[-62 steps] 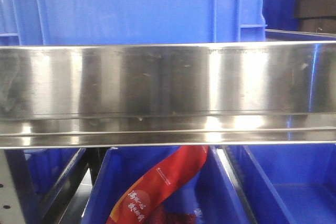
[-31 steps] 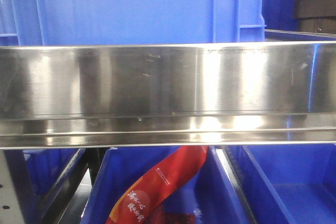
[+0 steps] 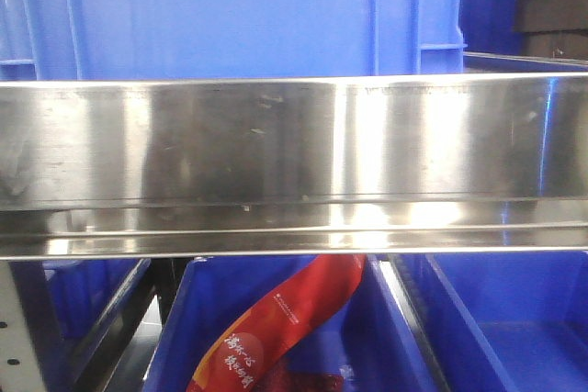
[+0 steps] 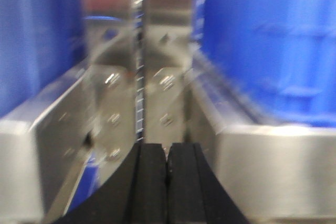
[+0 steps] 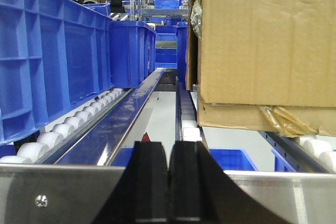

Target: Grab PVC pipe and place in blue bin

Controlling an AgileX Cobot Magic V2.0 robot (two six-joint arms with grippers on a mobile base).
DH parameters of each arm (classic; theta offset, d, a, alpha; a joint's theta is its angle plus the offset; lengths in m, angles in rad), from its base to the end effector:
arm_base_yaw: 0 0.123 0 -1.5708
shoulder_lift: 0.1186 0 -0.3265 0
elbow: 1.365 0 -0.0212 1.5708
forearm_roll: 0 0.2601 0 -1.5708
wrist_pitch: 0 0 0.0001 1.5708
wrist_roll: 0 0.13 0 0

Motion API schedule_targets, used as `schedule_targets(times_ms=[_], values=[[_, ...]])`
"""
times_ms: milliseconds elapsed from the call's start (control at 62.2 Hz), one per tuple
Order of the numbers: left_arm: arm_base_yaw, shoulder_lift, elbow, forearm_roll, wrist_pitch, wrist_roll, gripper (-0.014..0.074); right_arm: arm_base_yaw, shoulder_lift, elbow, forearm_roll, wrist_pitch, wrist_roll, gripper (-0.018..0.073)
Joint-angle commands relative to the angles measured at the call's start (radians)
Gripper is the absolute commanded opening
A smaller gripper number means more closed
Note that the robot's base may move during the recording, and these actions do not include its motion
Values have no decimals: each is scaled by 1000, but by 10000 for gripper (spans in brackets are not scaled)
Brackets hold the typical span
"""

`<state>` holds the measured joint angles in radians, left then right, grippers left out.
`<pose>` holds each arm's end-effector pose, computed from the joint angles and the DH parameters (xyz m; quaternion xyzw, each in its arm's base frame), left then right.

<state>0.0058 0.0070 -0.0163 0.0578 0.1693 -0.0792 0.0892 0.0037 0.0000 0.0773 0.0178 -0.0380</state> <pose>0.0626 0.0016 0.2005 -0.0136 0.7322 -0.0020 0.6810 0.0628 0.0058 0.2141 -0.0176 0.6833 0.0473 0.7284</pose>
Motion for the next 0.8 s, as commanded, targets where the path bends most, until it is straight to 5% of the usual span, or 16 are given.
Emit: schedule_targets(times_ms=[0, 274, 788], values=[[21, -7, 16, -9, -115, -1, -111, -5, -4, 0, 5, -18, -7, -168], [30, -7, 16, -23, -133, 79, -111, -5, -4, 0, 5, -18, -7, -168], [30, -7, 16, -47, -135, 79, -111, -5, -4, 0, 5, -18, -7, -168]])
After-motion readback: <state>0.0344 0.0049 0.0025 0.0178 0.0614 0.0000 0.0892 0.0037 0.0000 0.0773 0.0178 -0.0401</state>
